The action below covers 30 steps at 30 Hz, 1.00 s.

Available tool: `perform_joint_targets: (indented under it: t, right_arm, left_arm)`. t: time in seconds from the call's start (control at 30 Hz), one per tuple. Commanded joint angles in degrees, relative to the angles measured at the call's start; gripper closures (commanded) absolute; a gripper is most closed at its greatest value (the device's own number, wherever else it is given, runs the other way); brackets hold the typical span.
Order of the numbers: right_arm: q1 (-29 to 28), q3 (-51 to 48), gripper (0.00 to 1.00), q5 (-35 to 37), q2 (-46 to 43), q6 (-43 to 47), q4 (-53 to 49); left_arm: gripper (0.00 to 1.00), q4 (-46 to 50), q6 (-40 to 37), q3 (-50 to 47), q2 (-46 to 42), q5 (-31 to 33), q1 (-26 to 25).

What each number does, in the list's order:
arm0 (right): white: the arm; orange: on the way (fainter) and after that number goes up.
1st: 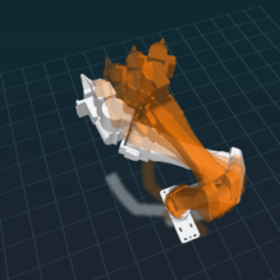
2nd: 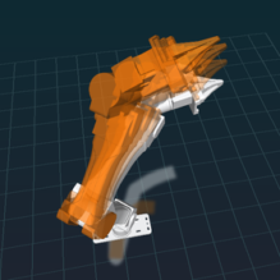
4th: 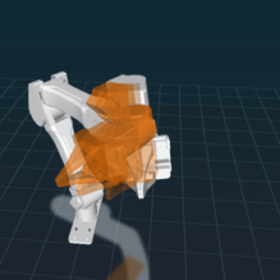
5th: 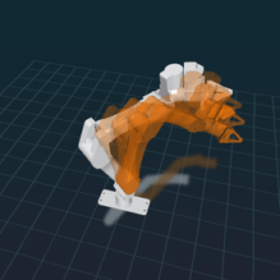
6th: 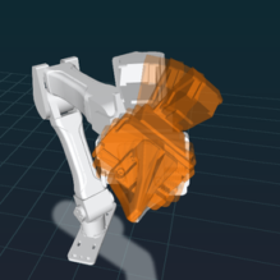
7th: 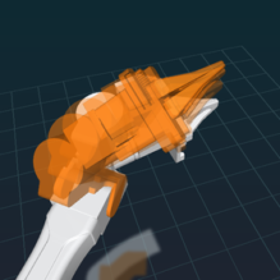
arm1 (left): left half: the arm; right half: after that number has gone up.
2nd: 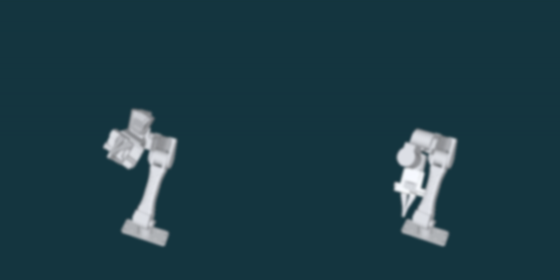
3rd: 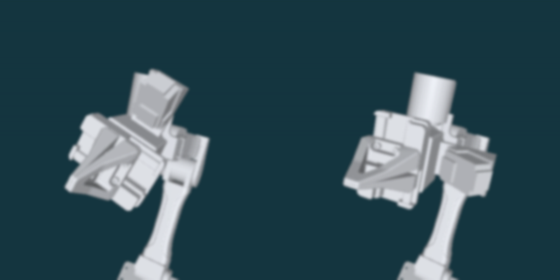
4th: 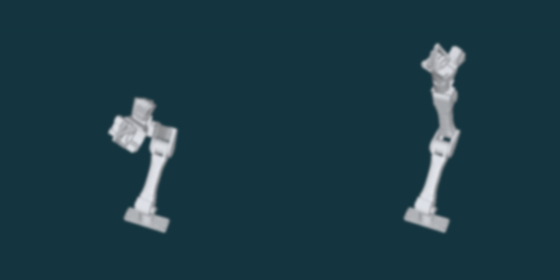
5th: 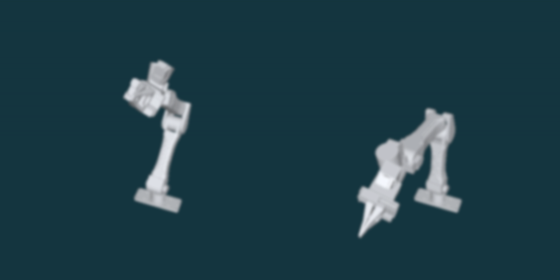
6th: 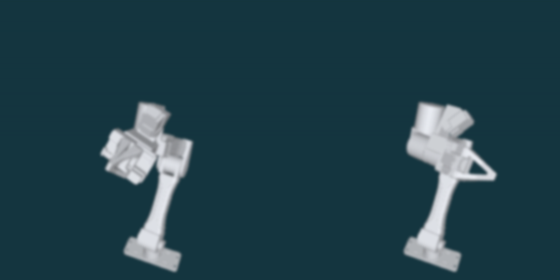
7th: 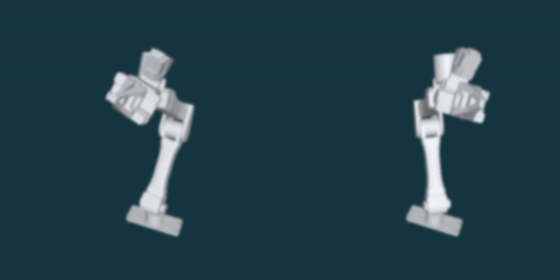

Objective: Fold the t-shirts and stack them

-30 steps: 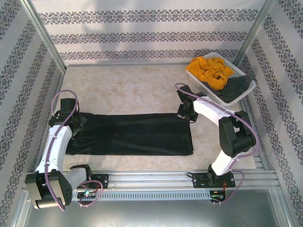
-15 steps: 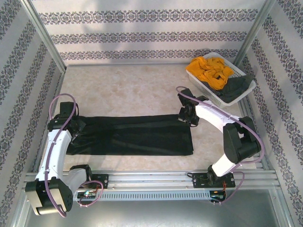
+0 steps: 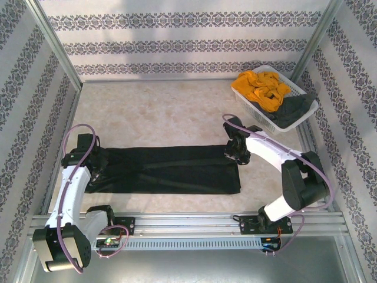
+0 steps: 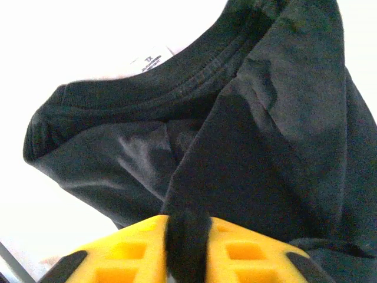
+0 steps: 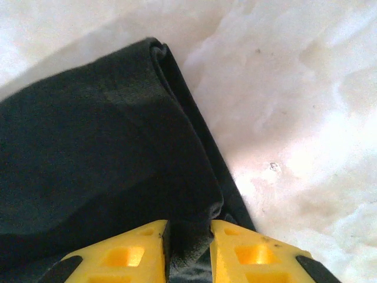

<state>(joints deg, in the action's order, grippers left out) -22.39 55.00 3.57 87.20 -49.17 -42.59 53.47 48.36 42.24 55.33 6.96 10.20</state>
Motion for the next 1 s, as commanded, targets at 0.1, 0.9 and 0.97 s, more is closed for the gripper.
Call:
perform_joint_targets:
  t: [0.1,0.9,0.97]
  right_arm:
    - [-0.5,1.7,0.76,0.3,-3.9,-4.4,-1.0]
    - [-1.0,4.8,0.87,-7.0,6.3,-9.1,3.9]
    - [-0.7,4.8,0.86,-8.3,8.6,-8.4,3.4]
  left_arm:
    - [0.70,1.4,0.4,3.1,0.1,1.0,0.4]
    - [0.73,-17.8,1.3,12.5,26.3,-12.2,-10.0]
    - [0.73,-18.9,1.6,12.9,28.7,-13.2,-11.3]
